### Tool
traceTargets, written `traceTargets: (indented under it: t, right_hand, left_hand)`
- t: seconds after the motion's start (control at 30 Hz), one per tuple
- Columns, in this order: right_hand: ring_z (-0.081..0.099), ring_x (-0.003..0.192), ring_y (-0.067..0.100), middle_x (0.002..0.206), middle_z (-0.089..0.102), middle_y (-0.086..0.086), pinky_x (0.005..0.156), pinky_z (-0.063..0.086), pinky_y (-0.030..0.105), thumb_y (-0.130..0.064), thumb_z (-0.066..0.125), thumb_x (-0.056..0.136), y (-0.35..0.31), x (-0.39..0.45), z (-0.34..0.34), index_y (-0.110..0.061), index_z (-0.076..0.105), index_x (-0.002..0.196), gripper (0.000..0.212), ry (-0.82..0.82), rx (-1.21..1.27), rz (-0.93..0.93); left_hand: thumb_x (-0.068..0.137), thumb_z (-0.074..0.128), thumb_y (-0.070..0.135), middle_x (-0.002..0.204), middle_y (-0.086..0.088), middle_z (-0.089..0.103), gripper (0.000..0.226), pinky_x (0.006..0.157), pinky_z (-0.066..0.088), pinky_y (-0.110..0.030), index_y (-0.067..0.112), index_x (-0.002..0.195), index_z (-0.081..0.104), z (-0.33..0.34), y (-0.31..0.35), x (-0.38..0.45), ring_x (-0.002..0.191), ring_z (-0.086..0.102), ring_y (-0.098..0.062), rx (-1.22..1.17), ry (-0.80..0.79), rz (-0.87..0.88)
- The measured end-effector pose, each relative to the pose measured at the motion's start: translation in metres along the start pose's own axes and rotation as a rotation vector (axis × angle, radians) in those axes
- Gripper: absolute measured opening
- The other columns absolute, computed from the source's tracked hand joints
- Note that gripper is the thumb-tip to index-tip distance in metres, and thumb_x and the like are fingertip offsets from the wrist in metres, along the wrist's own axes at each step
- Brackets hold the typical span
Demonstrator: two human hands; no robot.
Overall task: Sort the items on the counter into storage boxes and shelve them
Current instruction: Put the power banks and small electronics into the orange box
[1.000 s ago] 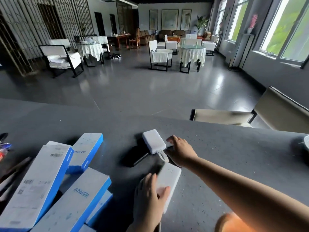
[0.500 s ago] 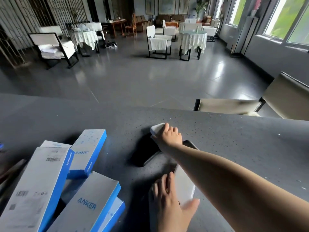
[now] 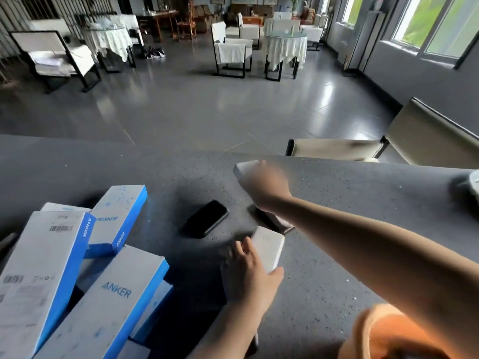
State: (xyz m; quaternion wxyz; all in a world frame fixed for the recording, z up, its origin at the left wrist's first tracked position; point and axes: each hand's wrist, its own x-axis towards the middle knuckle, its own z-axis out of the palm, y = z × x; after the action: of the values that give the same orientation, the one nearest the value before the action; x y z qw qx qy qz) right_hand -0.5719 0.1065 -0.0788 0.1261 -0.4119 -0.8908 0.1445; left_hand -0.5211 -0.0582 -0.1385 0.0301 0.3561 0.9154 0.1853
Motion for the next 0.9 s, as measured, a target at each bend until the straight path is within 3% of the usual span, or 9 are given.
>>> traceTargets:
  t: [0.13,0.3,0.4,0.47,0.53,0.6,0.67,0.77,0.9]
  right_hand:
    - [0.045,0.117,0.038,0.127,0.052,0.024,0.092,0.04,0.042,-0.052,0.041,0.092,0.02,-0.024,-0.024,-0.004,0.04,0.13,0.062,-0.065,0.084,0.13]
    - [0.054,0.103,0.036,0.109,0.06,0.019,0.083,0.046,0.04,-0.049,0.043,0.094,0.052,-0.07,-0.084,-0.01,0.048,0.111,0.043,-0.098,0.289,0.123]
    - [0.054,0.078,0.024,0.081,0.057,0.001,0.06,0.039,0.031,-0.048,0.047,0.092,0.081,-0.11,-0.138,-0.019,0.05,0.099,0.03,-0.017,0.42,0.052]
    - [0.052,0.07,0.015,0.076,0.054,-0.009,0.056,0.038,0.028,-0.053,0.047,0.088,0.099,-0.141,-0.168,-0.025,0.051,0.101,0.031,0.002,0.48,0.008]
    - [0.055,0.075,0.013,0.086,0.059,-0.01,0.059,0.044,0.025,-0.056,0.046,0.083,0.116,-0.177,-0.194,-0.029,0.052,0.109,0.039,0.0,0.501,-0.033]
    - [0.059,0.101,0.013,0.116,0.062,-0.006,0.083,0.048,0.025,-0.058,0.052,0.084,0.133,-0.214,-0.208,-0.03,0.046,0.134,0.058,-0.016,0.474,-0.051]
    - [0.045,0.125,0.008,0.138,0.05,-0.008,0.106,0.036,0.022,-0.063,0.052,0.084,0.149,-0.251,-0.214,-0.025,0.032,0.148,0.077,-0.043,0.361,-0.074]
    - [0.034,0.122,-0.003,0.133,0.045,-0.018,0.094,0.018,-0.003,-0.072,0.044,0.082,0.161,-0.302,-0.21,-0.03,0.023,0.15,0.083,-0.078,0.111,-0.126]
    - [0.035,0.127,0.005,0.14,0.044,-0.014,0.105,0.026,0.017,-0.076,0.03,0.077,0.167,-0.344,-0.19,-0.029,0.018,0.151,0.09,-0.202,-0.065,-0.173]
  left_hand:
    - [0.075,0.053,0.069,0.137,-0.004,0.041,0.097,0.094,0.037,-0.042,0.016,0.149,0.017,0.013,0.008,0.007,0.126,0.034,-0.028,0.019,-0.012,0.031]
    - [0.077,0.054,0.062,0.128,-0.002,0.048,0.081,0.088,0.044,-0.043,0.026,0.143,0.025,0.011,0.002,0.009,0.116,0.038,-0.027,-0.024,-0.001,0.041]
    - [0.079,0.059,0.058,0.13,-0.007,0.053,0.08,0.093,0.042,-0.043,0.025,0.147,0.03,-0.002,-0.002,0.01,0.117,0.042,-0.03,-0.242,0.023,-0.002]
    - [0.077,0.061,0.059,0.129,-0.009,0.057,0.084,0.092,0.044,-0.044,0.027,0.147,0.03,-0.019,-0.002,0.007,0.116,0.049,-0.031,-0.411,0.08,-0.01]
    - [0.074,0.063,0.063,0.127,-0.006,0.06,0.085,0.088,0.047,-0.041,0.033,0.146,0.03,-0.043,0.008,0.0,0.113,0.054,-0.028,-0.549,0.154,0.062]
    - [0.072,0.063,0.064,0.134,0.006,0.055,0.087,0.093,0.043,-0.034,0.037,0.146,0.027,-0.071,0.023,-0.009,0.122,0.05,-0.017,-0.682,0.202,0.168]
    - [0.07,0.061,0.064,0.134,0.019,0.047,0.087,0.097,0.038,-0.027,0.039,0.145,0.025,-0.095,0.041,-0.024,0.125,0.044,-0.004,-0.758,0.241,0.265]
    - [0.072,0.063,0.059,0.133,0.02,0.048,0.083,0.104,0.04,-0.036,0.036,0.145,0.031,-0.116,0.066,-0.054,0.125,0.046,-0.008,-0.792,0.233,0.348]
    - [0.073,0.063,0.054,0.134,0.014,0.052,0.083,0.105,0.039,-0.04,0.026,0.146,0.036,-0.118,0.092,-0.099,0.126,0.047,-0.016,-0.765,0.173,0.427]
